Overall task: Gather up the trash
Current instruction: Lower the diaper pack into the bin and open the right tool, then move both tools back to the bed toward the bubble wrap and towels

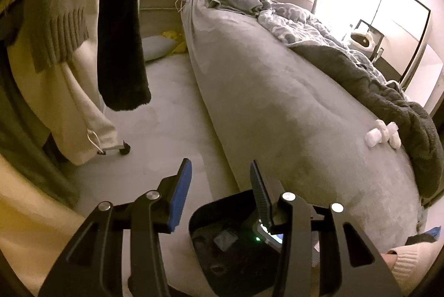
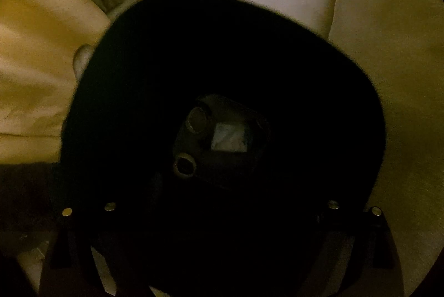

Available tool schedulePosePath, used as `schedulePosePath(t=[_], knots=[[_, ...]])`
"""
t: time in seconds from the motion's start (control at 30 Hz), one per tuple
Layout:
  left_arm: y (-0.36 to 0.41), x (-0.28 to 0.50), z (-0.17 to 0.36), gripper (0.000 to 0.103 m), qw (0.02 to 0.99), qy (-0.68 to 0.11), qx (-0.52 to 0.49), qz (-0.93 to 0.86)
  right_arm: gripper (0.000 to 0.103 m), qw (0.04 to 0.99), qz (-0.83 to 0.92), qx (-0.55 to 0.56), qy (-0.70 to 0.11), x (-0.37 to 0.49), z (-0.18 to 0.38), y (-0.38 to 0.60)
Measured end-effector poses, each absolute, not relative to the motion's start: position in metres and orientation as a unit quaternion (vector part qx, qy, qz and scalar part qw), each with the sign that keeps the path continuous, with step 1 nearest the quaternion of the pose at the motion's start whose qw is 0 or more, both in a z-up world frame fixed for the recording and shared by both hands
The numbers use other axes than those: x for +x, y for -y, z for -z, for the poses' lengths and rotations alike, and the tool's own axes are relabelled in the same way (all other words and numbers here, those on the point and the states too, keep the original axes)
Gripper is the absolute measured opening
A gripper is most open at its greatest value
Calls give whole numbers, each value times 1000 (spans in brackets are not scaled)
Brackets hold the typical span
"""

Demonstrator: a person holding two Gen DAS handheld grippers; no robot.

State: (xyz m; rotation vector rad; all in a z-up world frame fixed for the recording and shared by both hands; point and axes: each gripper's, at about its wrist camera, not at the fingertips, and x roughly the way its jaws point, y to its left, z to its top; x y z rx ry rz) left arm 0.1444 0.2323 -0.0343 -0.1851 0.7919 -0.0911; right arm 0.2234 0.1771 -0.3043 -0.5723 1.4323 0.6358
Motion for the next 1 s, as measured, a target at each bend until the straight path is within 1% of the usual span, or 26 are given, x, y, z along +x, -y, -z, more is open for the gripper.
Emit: schedulePosePath(t=[0.2,0.27,0.47,0.6,0.8,0.87,1.0], knots=[[-219,152,20,46,923,-372,-88,41,91,694,-300,-234,-611,222,269,-169],[-214,153,15,48,926,-367,-84,36,91,702,-307,-223,-602,223,255,-164],[-203,163,9,48,927,-363,-90,34,91,728,-323,-200,-571,225,218,-148],[-190,167,4,54,930,-359,-76,37,91,748,-335,-180,-543,226,194,-137],[-173,171,-6,64,936,-344,-65,42,91,776,-339,-161,-508,227,164,-121],[-168,173,-9,65,937,-340,-64,45,91,782,-340,-150,-499,228,157,-116],[-157,175,-18,71,941,-329,-65,48,91,802,-340,-140,-470,231,137,-97]])
